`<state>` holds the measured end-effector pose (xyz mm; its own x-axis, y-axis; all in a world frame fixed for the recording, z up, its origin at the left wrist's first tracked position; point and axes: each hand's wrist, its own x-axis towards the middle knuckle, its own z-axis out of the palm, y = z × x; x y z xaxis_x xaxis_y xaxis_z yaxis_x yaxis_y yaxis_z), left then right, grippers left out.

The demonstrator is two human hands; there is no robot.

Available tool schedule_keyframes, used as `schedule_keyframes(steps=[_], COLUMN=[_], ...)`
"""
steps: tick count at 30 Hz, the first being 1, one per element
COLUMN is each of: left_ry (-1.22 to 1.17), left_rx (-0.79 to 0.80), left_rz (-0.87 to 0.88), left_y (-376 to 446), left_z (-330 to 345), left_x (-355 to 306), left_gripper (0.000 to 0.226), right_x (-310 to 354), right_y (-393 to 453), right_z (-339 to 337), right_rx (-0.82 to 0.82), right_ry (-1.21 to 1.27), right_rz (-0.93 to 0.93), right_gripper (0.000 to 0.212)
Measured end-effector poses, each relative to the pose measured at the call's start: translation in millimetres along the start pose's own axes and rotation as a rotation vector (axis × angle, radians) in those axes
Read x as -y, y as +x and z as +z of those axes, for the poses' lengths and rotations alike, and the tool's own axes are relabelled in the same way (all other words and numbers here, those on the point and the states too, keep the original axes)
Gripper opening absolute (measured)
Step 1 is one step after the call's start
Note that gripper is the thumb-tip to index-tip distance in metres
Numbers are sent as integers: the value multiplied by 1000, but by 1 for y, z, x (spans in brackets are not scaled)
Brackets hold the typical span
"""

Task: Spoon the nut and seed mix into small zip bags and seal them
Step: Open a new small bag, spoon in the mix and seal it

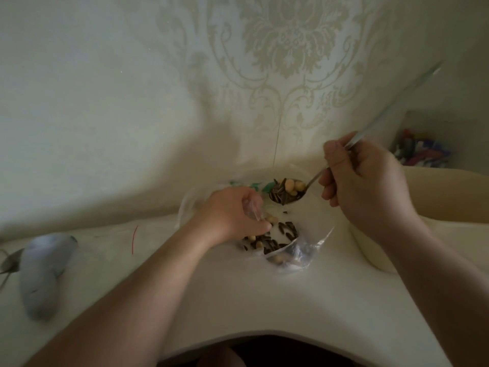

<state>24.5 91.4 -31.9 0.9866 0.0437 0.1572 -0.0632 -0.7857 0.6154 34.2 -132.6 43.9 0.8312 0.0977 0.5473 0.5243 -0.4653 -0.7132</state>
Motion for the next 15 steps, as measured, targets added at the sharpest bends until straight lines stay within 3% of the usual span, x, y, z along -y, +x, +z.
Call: schedule_keyframes(steps=[5,11,15], left_ry=[-43,-143,-157], left_rx=[24,-23,-47], left_rz=[-3,-55,-84], left_y=[-2,0,0], left_z=[3,9,10], left_x=[-6,-7,-9], left_gripper=[46,37,37], right_x=[15,20,18], right_y=[5,9,10], right_z=[11,25,30], right_rx=[142,211,255], right_ry=[-149,-354,-374], right_rz=[-184,-523,-599], right_gripper=[20,34,39])
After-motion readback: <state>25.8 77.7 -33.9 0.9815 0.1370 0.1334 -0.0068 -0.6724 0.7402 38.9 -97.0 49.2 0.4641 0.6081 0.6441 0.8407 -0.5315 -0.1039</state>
